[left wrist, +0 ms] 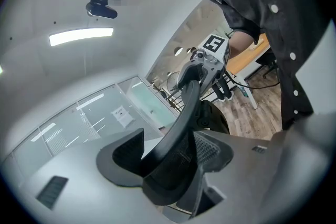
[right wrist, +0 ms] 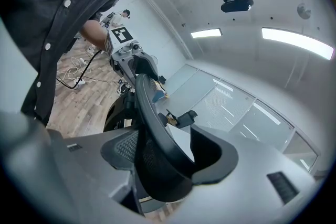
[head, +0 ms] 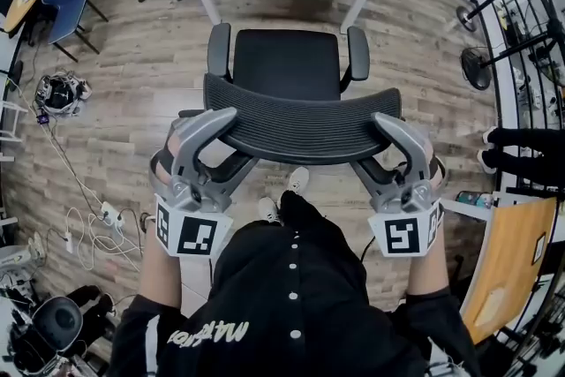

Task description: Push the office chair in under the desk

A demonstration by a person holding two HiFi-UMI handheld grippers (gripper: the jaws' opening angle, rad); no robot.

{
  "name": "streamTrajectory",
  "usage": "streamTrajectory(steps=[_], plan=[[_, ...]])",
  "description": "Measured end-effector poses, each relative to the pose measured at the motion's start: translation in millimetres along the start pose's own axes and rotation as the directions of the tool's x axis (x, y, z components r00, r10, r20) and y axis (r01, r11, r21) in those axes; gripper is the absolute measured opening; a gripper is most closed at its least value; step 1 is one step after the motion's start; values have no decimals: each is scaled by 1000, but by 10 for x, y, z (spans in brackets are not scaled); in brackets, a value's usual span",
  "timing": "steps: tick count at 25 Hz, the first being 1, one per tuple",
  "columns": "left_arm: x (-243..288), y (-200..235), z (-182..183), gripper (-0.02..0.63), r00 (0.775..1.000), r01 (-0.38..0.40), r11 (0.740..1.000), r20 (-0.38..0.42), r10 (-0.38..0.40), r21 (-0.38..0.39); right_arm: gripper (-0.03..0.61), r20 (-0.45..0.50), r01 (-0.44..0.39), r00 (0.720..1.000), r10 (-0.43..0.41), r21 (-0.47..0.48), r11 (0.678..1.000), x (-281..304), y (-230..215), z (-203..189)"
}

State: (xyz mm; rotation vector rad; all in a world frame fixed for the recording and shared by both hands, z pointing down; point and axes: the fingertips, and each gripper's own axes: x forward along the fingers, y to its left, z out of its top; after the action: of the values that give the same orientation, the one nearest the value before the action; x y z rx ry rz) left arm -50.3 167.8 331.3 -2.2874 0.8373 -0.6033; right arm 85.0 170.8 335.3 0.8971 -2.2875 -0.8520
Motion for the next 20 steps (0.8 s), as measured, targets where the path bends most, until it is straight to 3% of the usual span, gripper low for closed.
streamTrajectory(steps=[20], plan=[[362, 261, -205, 278, 1000, -12, 1000, -18, 12, 16, 259, 47, -37, 998, 38, -21, 999, 323, -250, -185]])
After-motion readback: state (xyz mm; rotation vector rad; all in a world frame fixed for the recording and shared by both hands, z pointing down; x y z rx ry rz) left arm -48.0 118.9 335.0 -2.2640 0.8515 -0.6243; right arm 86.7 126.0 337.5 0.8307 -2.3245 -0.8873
